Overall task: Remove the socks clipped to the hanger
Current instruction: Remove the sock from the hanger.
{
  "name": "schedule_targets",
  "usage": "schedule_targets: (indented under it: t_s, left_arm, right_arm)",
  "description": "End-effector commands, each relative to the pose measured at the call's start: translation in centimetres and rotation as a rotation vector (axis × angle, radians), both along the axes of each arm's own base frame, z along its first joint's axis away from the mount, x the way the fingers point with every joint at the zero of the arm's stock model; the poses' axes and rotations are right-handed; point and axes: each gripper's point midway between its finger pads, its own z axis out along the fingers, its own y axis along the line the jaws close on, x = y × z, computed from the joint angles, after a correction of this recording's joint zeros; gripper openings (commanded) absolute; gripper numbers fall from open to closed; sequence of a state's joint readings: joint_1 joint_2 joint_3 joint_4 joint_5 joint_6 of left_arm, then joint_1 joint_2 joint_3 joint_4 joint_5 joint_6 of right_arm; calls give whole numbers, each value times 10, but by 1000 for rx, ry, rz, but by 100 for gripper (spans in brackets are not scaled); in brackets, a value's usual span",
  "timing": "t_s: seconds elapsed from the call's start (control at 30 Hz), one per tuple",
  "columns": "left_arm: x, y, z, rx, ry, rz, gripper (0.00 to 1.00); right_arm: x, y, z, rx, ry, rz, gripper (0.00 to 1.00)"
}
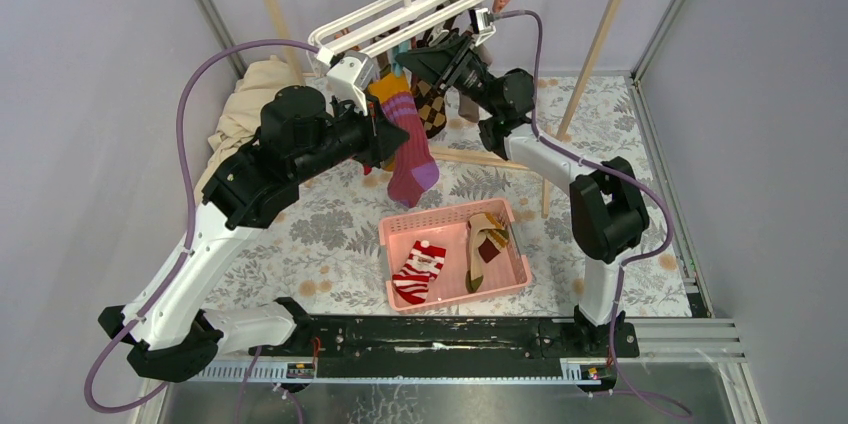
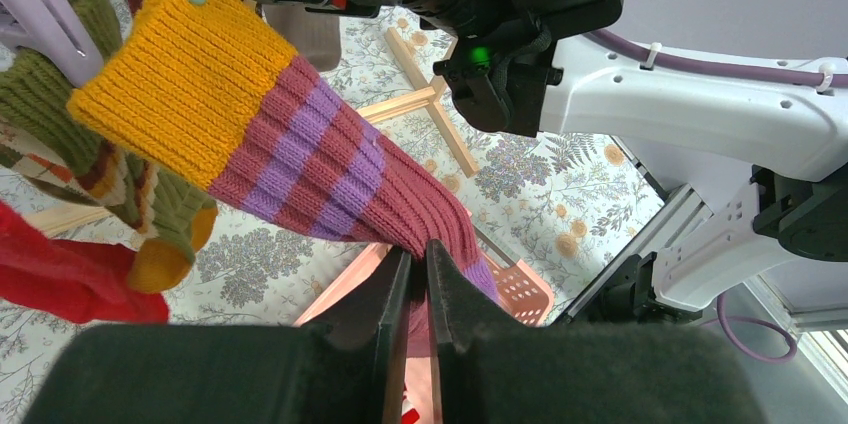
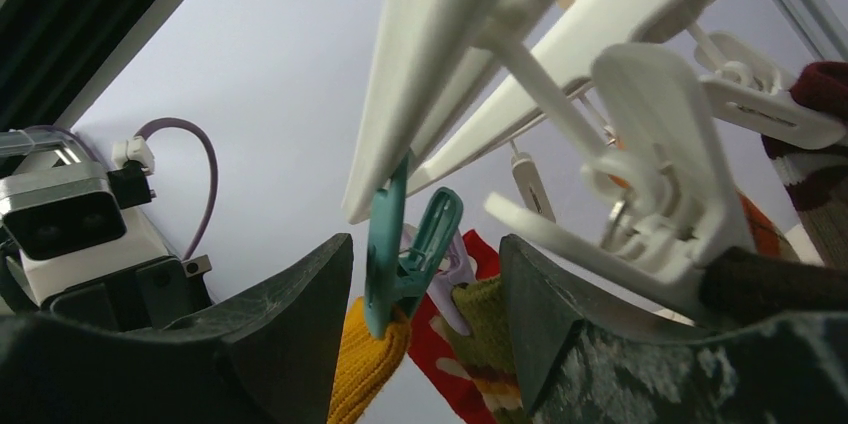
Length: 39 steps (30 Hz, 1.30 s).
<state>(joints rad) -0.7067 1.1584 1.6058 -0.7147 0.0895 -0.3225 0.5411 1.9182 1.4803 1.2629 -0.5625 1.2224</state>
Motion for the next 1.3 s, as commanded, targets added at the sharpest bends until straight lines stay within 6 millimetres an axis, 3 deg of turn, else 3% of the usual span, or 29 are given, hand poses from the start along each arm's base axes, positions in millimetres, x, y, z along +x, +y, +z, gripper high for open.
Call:
schedule_targets:
  t_s: [0.0,0.17,0.5,0.6,0.8,0.9,1.03,1.2,1.27]
  left_arm:
    - [-5,-1,5,1,-14,-30,15]
    - [-5,-1,4,4,-11,-30,15]
    - [-3,-1,1,11,-7,-27,15]
    - [-2,-1,-1,15,-4,-27,15]
    - [-2,-1,-5,21,1,-27,15]
    - [-4,-2,-6,15,9,-37,15]
    - [-10,-9,-10,-2,29,-79,15]
    - [-14,-12,-27,3,68,-99,14]
    - [-16,-12,-35,5,79,-103,14]
  right_arm:
    - [-18,-14,42,88,-120,13,63]
    - [-13,-17,43,100,-109,6,62]
    - [-10,-17,41,98,-105,9,38]
    - [-9,-16,39,90,-101,9,26]
    - [-4,-13,31,28,-86,-36,17]
    - [-2,-14,28,0,-79,-59,26]
    - [-5,-15,26,-46,-64,-63,72]
    - [-14,-21,5,-176,-23,-108,80]
    - [-16,-26,-13,-266,31,-134,82]
